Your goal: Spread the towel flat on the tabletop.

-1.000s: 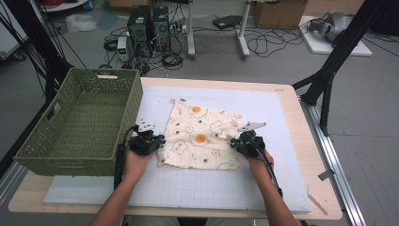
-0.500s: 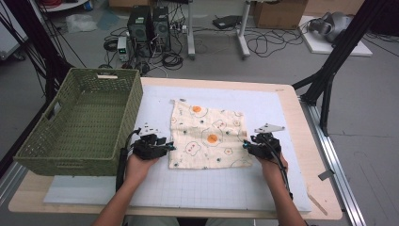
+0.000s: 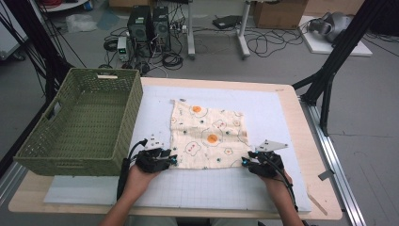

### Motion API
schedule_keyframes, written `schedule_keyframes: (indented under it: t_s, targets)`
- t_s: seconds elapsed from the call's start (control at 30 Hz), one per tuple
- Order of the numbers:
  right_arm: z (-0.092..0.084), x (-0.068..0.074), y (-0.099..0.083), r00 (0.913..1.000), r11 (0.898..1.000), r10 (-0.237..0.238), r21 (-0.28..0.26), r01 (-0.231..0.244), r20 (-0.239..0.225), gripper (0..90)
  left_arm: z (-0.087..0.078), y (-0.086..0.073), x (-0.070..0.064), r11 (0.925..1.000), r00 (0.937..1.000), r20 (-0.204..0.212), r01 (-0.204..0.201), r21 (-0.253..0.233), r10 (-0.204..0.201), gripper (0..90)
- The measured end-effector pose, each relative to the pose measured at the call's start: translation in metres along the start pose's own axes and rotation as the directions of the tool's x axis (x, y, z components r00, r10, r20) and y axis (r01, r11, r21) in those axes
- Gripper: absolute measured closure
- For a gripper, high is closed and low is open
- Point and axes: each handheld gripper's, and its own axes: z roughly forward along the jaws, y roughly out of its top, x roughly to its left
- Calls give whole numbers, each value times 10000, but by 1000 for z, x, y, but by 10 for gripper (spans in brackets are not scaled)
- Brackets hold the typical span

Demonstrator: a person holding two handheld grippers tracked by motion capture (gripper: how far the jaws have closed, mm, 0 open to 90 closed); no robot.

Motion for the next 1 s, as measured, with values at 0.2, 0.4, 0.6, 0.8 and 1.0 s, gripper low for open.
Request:
schedule_keyframes:
  t_s: [0.2, 0.4, 0.6, 0.8, 1.0]
  targets:
    - [-1, 5, -3, 9979, 9997, 1, 245, 15, -641, 888, -5, -3, -5, 10000, 9993, -361, -30, 87, 34, 869]
    - [-14, 15, -8, 9900, 9973, -295, 628, 384, -1383, 890, -19, -11, 2, 9996, 9999, 27, 108, 261, -109, 869]
    - [-29, 29, -17, 9808, 9946, -562, 751, 713, -1870, 891, -29, -18, -4, 9992, 9992, 392, -16, 404, 0, 868]
    - [-38, 33, -27, 9795, 9936, -421, 947, 617, -1971, 892, -39, -24, -12, 9976, 9975, 684, -239, 650, 195, 868]
    - [-45, 32, -30, 9780, 9966, -87, 780, 255, -2086, 747, -52, -28, -12, 9988, 9978, 649, -139, 480, 107, 782]
